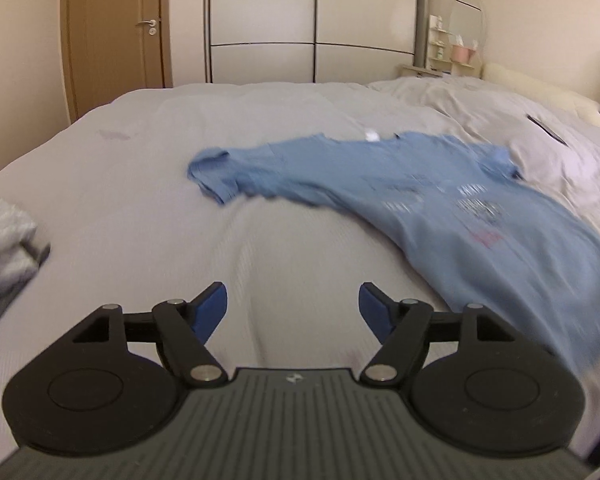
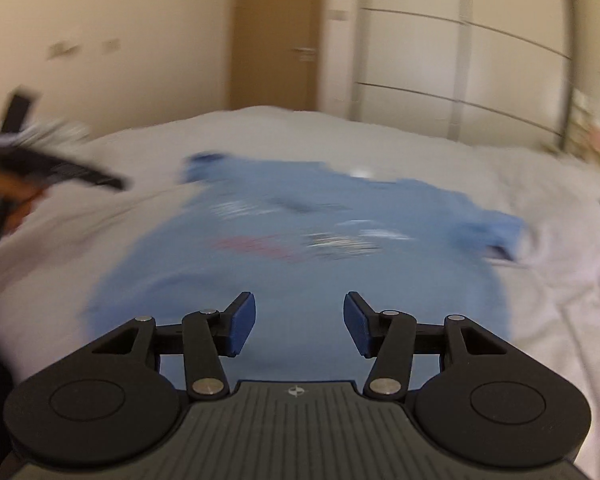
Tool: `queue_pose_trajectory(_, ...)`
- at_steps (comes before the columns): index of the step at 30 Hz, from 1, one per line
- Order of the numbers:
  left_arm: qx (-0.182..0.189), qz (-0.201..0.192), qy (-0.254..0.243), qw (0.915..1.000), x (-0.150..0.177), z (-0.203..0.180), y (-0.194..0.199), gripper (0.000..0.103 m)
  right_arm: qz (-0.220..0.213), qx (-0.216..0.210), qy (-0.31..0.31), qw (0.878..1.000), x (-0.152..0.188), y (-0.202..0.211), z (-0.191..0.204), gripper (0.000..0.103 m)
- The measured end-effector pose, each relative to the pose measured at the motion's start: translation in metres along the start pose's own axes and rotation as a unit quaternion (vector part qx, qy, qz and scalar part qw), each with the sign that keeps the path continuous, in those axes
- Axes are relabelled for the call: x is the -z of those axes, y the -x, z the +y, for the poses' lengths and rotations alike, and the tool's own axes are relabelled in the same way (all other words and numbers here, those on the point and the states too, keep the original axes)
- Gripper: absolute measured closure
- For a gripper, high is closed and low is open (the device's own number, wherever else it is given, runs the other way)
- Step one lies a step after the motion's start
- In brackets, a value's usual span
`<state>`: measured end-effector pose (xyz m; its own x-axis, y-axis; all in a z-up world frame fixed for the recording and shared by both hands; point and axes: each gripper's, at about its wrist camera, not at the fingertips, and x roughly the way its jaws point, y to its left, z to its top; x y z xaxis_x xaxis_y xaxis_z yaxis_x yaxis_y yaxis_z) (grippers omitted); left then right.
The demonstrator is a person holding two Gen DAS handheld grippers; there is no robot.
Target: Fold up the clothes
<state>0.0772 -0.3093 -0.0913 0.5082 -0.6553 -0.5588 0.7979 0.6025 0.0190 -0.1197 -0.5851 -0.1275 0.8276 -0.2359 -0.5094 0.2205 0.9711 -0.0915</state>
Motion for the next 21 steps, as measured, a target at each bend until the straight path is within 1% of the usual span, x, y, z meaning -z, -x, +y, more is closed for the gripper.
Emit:
queue_pose_trajectory(1,0.001,0.002,-0.013,0.9999,0.006,-0.005,0.007,0.032,0.001,-0.011,0.03,0.999,0.003,0.001,0.022,0.046)
queue_pose_trajectory(2,0.004,0.002,-0.028,0.9996,0.012,-0.011,0.014,0.031,0.002,-0.022,0.06,0.998,0.006,0.003,0.044,0.044)
queue_pose_trajectory(3,0.008,0.002,-0.042,0.9991,0.017,-0.018,0.02,0.029,0.007,-0.023,0.096,0.995,0.01,0.001,0.063,0.043)
queue_pose_trajectory(5,0.018,0.001,-0.072,0.9972,0.028,-0.032,0.028,0.027,0.021,-0.019,0.164,0.986,0.018,-0.007,0.102,0.043)
queue_pose_trajectory(7,0.031,0.002,-0.102,0.9943,0.039,-0.046,0.035,0.026,0.035,-0.004,0.222,0.974,0.024,-0.017,0.123,0.043)
queue_pose_trajectory(9,0.046,0.005,-0.125,0.9911,0.048,-0.059,0.037,0.026,0.038,0.009,0.264,0.964,0.027,-0.027,0.133,0.043)
queue_pose_trajectory(11,0.058,0.001,-0.144,0.9878,0.054,-0.072,0.037,0.026,0.039,0.015,0.282,0.959,0.025,-0.038,0.136,0.043)
queue_pose_trajectory(12,0.063,-0.002,-0.151,0.9865,0.055,-0.078,0.036,0.026,0.039,0.017,0.282,0.958,0.023,-0.043,0.133,0.047)
queue_pose_trajectory(14,0.073,-0.01,-0.159,0.9846,0.055,-0.089,0.035,0.026,0.043,0.021,0.271,0.961,0.017,-0.05,0.122,0.068)
queue_pose_trajectory(15,0.08,-0.014,-0.16,0.9837,0.054,-0.094,0.035,0.026,0.046,0.029,0.263,0.963,0.013,-0.052,0.116,0.097)
queue_pose_trajectory(16,0.087,-0.019,-0.162,0.9827,0.053,-0.099,0.035,0.025,0.043,0.032,0.241,0.969,0.008,-0.05,0.107,0.103)
queue_pose_trajectory(17,0.094,-0.024,-0.165,0.9815,0.052,-0.104,0.035,0.025,0.039,0.034,0.215,0.975,0.002,-0.047,0.097,0.103)
queue_pose_trajectory(19,0.106,-0.033,-0.171,0.979,0.05,-0.114,0.034,0.023,0.02,0.03,0.139,0.99,-0.013,-0.033,0.071,0.103)
queue_pose_trajectory(21,0.116,-0.036,-0.175,0.9771,0.048,-0.123,0.029,0.023,0.001,0.024,0.054,0.998,-0.028,-0.017,0.039,0.103)
